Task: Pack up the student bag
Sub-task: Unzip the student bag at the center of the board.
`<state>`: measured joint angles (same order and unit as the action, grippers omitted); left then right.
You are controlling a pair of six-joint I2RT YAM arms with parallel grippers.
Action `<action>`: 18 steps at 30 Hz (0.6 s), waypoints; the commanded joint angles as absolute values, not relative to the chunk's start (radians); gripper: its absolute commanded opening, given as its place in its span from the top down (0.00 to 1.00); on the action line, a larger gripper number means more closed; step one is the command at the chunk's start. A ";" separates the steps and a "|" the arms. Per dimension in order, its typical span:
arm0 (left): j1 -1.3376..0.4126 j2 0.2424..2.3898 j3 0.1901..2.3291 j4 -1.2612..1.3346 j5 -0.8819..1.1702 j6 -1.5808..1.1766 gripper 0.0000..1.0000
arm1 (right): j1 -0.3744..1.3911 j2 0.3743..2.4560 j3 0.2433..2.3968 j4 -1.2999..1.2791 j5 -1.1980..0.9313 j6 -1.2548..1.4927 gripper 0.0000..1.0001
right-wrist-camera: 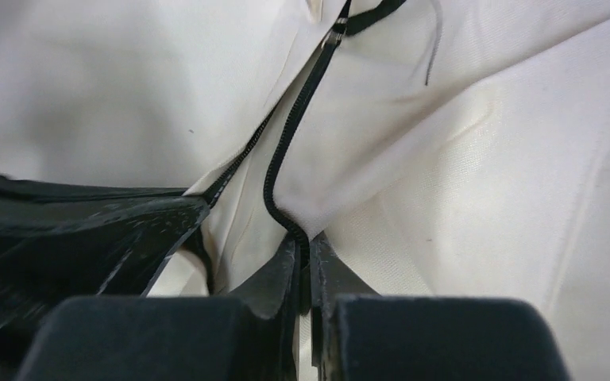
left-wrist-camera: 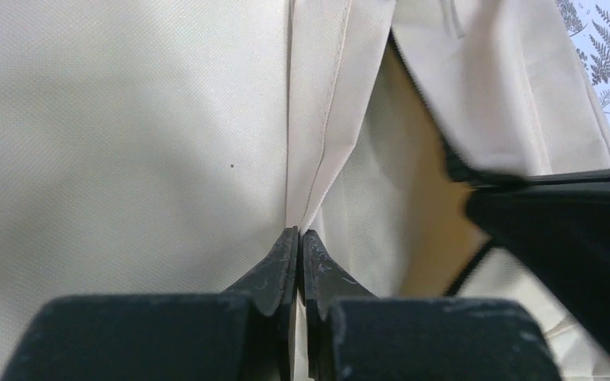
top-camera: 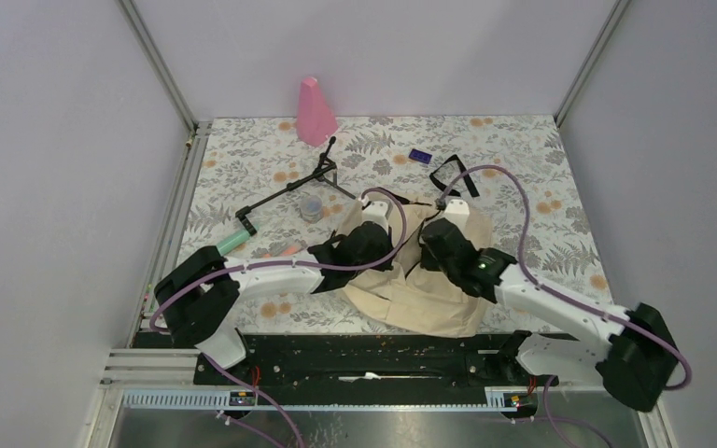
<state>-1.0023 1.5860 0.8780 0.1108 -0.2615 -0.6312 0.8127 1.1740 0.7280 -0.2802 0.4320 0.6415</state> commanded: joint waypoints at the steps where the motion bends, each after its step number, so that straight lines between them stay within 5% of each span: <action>1: -0.979 1.599 0.872 0.121 -0.265 -0.652 1.00 | 0.815 0.942 0.684 -0.214 0.590 0.645 1.00; 10: -0.956 1.580 0.891 0.081 -0.285 -0.650 0.97 | 0.815 0.668 0.562 -0.052 0.620 0.578 1.00; 18: -0.953 1.360 1.020 -0.015 -0.269 -0.550 0.27 | 0.815 0.771 0.834 -0.076 0.820 0.380 1.00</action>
